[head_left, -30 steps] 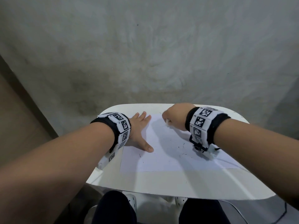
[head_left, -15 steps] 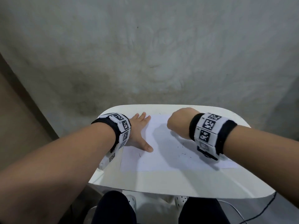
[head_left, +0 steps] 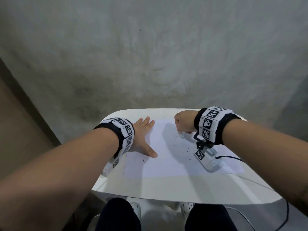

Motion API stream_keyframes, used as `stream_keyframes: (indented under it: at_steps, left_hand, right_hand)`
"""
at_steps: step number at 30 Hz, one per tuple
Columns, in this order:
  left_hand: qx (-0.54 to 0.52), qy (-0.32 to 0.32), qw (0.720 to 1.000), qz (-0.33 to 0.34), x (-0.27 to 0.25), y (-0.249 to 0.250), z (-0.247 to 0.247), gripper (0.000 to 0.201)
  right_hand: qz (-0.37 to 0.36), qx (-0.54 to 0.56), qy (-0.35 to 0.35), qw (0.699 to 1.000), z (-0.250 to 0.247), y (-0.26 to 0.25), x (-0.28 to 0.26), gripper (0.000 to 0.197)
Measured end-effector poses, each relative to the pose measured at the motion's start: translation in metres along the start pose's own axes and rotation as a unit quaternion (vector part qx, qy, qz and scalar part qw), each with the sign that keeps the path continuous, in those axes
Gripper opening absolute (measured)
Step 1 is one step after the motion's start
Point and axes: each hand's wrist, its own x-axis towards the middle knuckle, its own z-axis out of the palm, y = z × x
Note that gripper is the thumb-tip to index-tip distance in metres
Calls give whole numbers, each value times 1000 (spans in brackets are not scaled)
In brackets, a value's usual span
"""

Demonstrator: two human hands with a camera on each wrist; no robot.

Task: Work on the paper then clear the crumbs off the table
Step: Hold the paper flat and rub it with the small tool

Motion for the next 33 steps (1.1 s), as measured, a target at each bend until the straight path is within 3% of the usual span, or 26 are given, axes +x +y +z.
stream_keyframes:
  at_steps: [4, 6, 10, 14, 16, 21, 25, 27, 33]
  left_hand:
    - [-4, -1, 1000, -1, 1, -1, 1, 131]
    - [0, 0, 1000, -1, 1, 0, 1, 131]
    - [3, 0, 1000, -2, 1, 0, 1, 131]
    - [-3, -11, 1000, 0, 2, -1, -1, 132]
    - [-2, -12, 1000, 0, 2, -1, -1, 133]
    - [-4, -9, 1000, 2, 3, -1, 0, 133]
    - [-1, -15, 1000, 2, 2, -2, 0, 133]
    - [3, -14, 1000, 1, 0, 0, -2, 132]
    - [1, -3, 1000, 4, -1, 1, -1, 130]
  right_hand:
    - [-2, -23, 1, 1000, 7, 11, -8, 5]
    - [-1, -37, -37, 999, 12, 21, -17, 14]
    - [30, -46, -95, 994, 6, 20, -25, 6]
    - [5, -78, 13, 997, 0, 3, -5, 35]
    - [-6, -88, 16, 996, 2, 0, -8, 27]
    - [-1, -92, -75, 993, 4, 16, -30, 12]
    - [-19, 61, 57, 996, -8, 25, -16, 16]
    - [-51, 64, 106, 991, -13, 17, -11, 18]
    - [-104, 23, 133, 985, -7, -19, 9, 22]
